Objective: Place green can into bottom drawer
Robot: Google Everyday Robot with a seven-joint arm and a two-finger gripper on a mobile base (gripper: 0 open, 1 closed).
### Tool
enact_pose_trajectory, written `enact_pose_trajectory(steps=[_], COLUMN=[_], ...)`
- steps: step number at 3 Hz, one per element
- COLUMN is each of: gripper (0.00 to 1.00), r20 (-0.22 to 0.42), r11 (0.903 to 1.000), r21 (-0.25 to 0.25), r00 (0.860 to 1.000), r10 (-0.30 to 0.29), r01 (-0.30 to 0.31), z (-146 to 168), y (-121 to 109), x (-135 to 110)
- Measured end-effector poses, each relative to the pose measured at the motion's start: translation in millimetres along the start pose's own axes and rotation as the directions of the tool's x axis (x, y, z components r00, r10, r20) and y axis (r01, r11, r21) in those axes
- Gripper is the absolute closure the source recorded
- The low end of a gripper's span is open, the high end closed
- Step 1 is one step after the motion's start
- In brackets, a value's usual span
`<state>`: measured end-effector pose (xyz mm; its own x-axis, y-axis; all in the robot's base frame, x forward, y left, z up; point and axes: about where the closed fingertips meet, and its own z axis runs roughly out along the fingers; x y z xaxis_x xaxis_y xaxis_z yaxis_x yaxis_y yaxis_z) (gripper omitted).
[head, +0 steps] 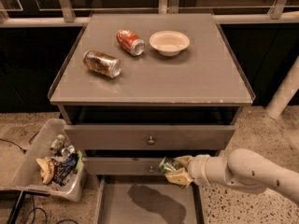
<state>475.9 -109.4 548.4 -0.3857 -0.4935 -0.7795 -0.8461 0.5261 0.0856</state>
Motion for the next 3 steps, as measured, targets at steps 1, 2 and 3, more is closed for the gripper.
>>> enact_pose_trajectory(steps=[1,2,3], gripper=[1.0,1.0,1.0], r20=[-0.004,0.019,0.05], r11=[0.9998,0.9998,1.0], r21=[0.001,0.014,-0.006], r00=[1.0,1.0,0.999], r10=[0.02,0.011,-0.007], r01=[-0.02,-0.011,0.008], z=[31,61,91], y=[0,2,-2], x=[42,81,116])
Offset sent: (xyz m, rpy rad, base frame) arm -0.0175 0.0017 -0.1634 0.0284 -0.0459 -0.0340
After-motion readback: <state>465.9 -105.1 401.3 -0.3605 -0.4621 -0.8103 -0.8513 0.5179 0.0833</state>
